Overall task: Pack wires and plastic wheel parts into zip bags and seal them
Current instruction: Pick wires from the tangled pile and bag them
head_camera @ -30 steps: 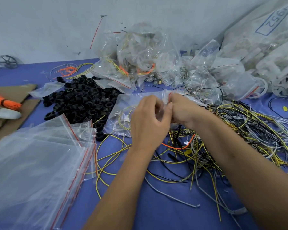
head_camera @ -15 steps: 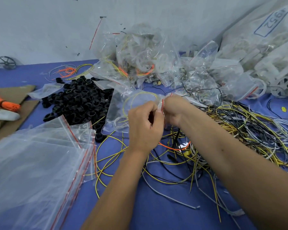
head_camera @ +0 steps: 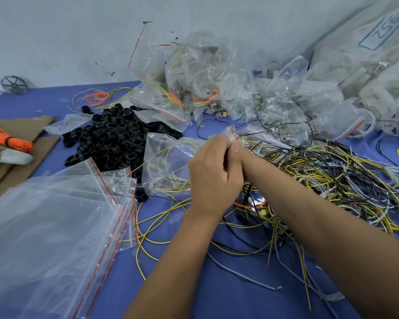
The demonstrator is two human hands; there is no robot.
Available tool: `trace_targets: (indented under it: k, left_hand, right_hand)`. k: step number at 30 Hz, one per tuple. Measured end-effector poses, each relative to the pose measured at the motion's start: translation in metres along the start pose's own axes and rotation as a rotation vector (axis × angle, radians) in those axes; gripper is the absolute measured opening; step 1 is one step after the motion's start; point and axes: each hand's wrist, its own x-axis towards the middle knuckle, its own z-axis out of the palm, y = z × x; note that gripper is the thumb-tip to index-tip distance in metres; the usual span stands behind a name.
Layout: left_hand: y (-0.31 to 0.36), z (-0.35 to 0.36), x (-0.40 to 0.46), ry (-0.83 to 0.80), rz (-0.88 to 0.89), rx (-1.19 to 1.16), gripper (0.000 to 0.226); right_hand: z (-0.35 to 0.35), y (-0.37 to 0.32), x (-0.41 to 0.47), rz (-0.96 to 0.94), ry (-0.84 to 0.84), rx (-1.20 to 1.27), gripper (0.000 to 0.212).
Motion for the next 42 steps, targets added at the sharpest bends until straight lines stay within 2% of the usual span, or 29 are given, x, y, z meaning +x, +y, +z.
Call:
trace_targets:
  k: [1, 3, 4, 6, 7, 8, 10, 12, 14, 17, 20, 23, 24, 26, 30, 36, 42]
  left_hand:
    - [-0.002, 0.001, 0.000, 0.001, -0.028, 0.001, 0.025]
    - [-0.008, 0.002, -0.001, 0.006, -0.090, -0.003, 0.026]
    - [-0.011, 0.002, -0.002, 0.011, -0.125, -0.006, 0.028]
    - [-0.017, 0.003, -0.003, 0.019, -0.212, -0.015, 0.031]
    - [-0.021, 0.003, -0.002, 0.022, -0.264, -0.020, 0.033]
    - [-0.024, 0.004, -0.002, 0.022, -0.319, -0.026, 0.037]
    - [-0.029, 0.006, -0.002, 0.011, -0.436, -0.057, 0.043]
    - [-0.033, 0.008, -0.002, 0.010, -0.520, -0.091, 0.043]
    - [-0.034, 0.008, -0.003, 0.033, -0.543, -0.091, 0.042]
    - [-0.035, 0.007, -0.004, 0.062, -0.569, -0.104, 0.037]
    - [-0.034, 0.007, -0.004, 0.063, -0.572, -0.109, 0.034]
    - [-0.033, 0.007, -0.004, 0.072, -0.568, -0.119, 0.034]
    - [-0.033, 0.007, -0.004, 0.074, -0.566, -0.120, 0.035]
    - [-0.034, 0.006, -0.004, 0.075, -0.559, -0.115, 0.034]
    - [-0.034, 0.007, -0.004, 0.064, -0.557, -0.103, 0.034]
    - [-0.033, 0.007, -0.005, 0.024, -0.555, -0.122, 0.034]
    - [-0.029, 0.006, -0.005, -0.010, -0.514, -0.128, 0.036]
  right_hand:
    - [-0.001, -0.001, 0.000, -0.078, -0.014, -0.137, 0.048]
    - [-0.003, -0.003, 0.000, -0.116, -0.094, -0.138, 0.062]
    - [-0.008, -0.002, -0.001, -0.145, -0.138, -0.197, 0.059]
    - [-0.015, -0.009, -0.005, -0.094, -0.224, -0.232, 0.027]
    - [-0.019, -0.013, -0.009, -0.130, -0.243, -0.353, 0.018]
    - [-0.026, -0.015, -0.010, -0.131, -0.267, -0.416, 0.018]
    - [-0.046, -0.017, -0.012, -0.137, -0.281, -0.380, 0.017]
    - [-0.070, -0.015, -0.017, -0.124, -0.190, -0.225, 0.013]
    - [-0.091, -0.008, -0.022, -0.096, 0.004, -0.196, 0.010]
    - [-0.101, 0.004, -0.035, -0.102, 0.241, -0.448, 0.013]
    - [-0.093, 0.011, -0.045, -0.089, 0.387, -0.706, 0.020]
    - [-0.087, 0.016, -0.050, 0.023, 0.382, -0.842, 0.042]
    - [-0.086, 0.016, -0.050, 0.055, 0.341, -0.845, 0.045]
    - [-0.083, 0.017, -0.049, 0.080, 0.260, -0.861, 0.038]
    - [-0.085, 0.013, -0.051, 0.044, 0.233, -0.768, 0.013]
    - [-0.105, 0.010, -0.056, -0.084, 0.242, -0.455, 0.015]
    - [-0.113, 0.015, -0.049, -0.195, 0.474, -0.142, 0.013]
